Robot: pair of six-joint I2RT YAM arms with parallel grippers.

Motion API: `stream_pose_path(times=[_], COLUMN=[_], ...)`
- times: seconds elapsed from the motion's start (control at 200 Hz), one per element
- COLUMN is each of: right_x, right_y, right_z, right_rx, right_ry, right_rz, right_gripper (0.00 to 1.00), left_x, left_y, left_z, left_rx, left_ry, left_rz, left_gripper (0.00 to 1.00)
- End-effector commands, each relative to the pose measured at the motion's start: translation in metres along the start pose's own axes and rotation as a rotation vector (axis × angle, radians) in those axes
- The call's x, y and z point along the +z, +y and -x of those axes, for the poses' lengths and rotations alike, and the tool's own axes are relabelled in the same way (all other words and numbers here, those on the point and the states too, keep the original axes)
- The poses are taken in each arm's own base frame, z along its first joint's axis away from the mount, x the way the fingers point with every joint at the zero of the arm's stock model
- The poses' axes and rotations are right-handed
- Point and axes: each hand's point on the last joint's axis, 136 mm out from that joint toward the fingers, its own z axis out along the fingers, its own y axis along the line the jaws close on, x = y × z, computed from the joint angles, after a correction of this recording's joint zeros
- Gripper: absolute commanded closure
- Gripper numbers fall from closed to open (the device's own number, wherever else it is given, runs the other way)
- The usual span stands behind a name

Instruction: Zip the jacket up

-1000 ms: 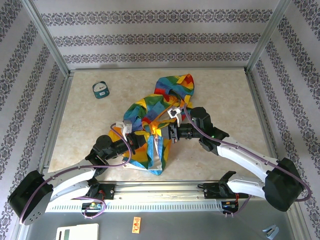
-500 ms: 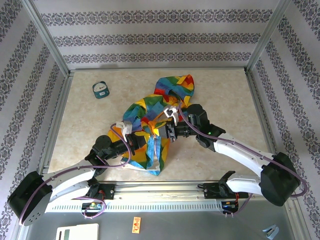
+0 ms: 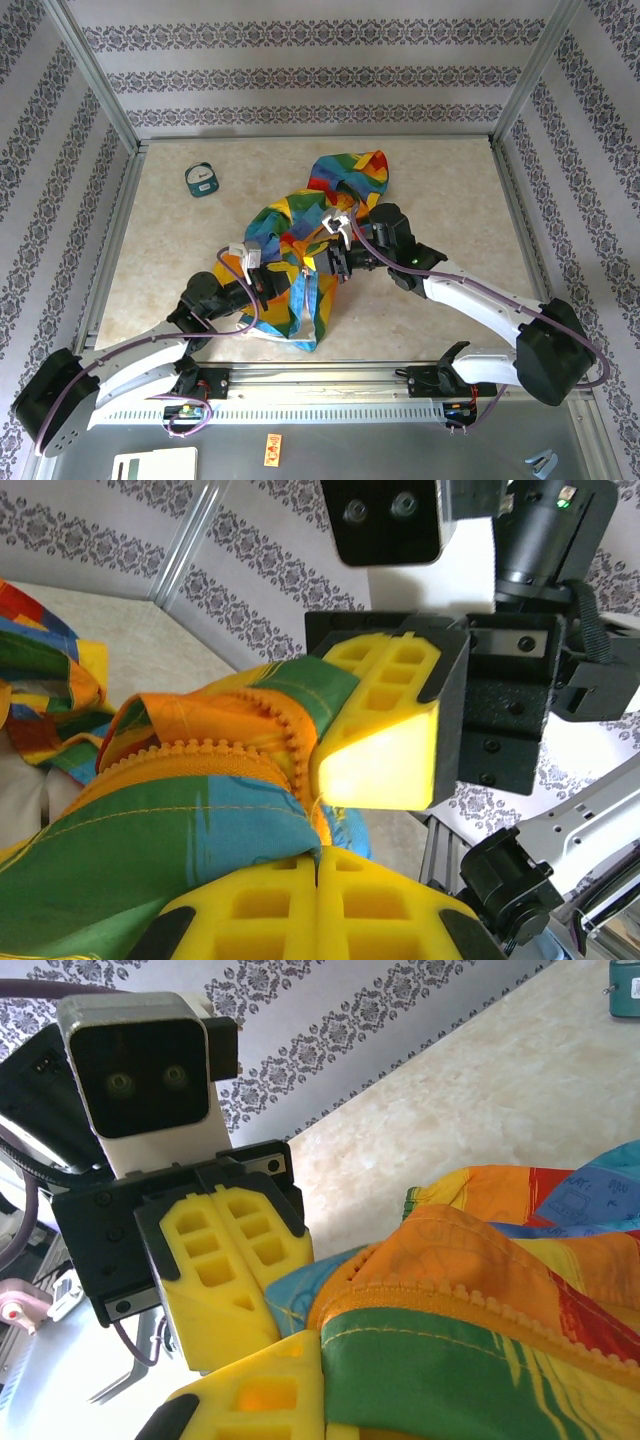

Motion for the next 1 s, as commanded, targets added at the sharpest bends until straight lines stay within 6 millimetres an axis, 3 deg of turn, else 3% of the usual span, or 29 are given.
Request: stream_pose_path(times=[0.0, 0.994], right_x=[-0.002, -0.015], right_y=[0.009, 0.020], right_z=[0.017, 0.026], right_rx=[-0.076, -0.098], right_ry=[-0.034, -0.081], right_rz=[0.043, 0.058], right_gripper=[1.00, 1.00], left_x=[-0.004, -0.007], left_y=[-0.008, -0.015], left_z=[0.014, 0.007], left_rx=[0.046, -0.004], left_ry=[-0.056, -0.049], left_rz=[-0.018, -0.074], left_gripper=[1.00, 1.00])
